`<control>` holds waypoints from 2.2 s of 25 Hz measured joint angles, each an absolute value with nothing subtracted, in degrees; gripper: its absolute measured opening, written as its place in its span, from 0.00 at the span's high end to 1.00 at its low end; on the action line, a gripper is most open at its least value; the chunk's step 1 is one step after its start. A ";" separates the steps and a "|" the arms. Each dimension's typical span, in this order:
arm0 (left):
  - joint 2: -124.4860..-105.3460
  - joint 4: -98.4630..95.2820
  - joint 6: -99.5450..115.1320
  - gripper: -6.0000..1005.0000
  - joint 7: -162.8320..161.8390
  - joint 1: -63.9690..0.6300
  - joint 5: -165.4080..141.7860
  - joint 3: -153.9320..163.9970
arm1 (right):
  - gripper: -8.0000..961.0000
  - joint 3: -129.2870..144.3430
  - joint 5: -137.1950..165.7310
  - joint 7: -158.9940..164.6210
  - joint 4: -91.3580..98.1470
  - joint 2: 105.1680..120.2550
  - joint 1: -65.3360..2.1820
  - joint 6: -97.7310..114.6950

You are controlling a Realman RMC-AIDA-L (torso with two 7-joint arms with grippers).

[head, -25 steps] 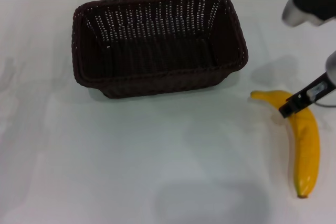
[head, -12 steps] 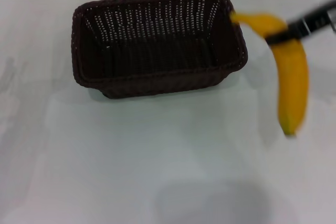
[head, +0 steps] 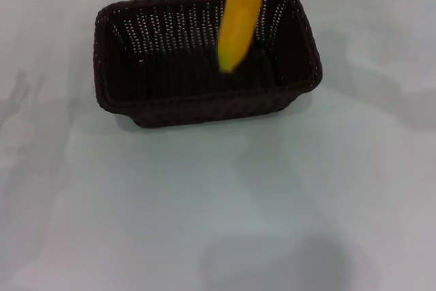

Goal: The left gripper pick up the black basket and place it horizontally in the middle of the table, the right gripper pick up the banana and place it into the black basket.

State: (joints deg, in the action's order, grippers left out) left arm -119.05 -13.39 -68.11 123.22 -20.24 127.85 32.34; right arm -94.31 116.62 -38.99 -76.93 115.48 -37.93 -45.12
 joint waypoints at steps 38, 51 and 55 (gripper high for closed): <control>-119.09 -12.39 -67.67 0.11 123.56 -20.75 128.42 31.99 | 0.10 -94.72 27.02 -136.16 -44.46 115.44 -17.77 -63.68; -119.26 -12.11 -68.36 0.11 127.88 -21.69 128.73 31.90 | 0.11 -111.22 22.83 -150.25 -26.55 115.31 -16.69 -60.93; -119.30 -10.73 -70.16 0.11 129.41 -21.35 130.26 31.91 | 0.11 -111.19 22.95 -150.81 -26.20 115.31 -16.50 -61.73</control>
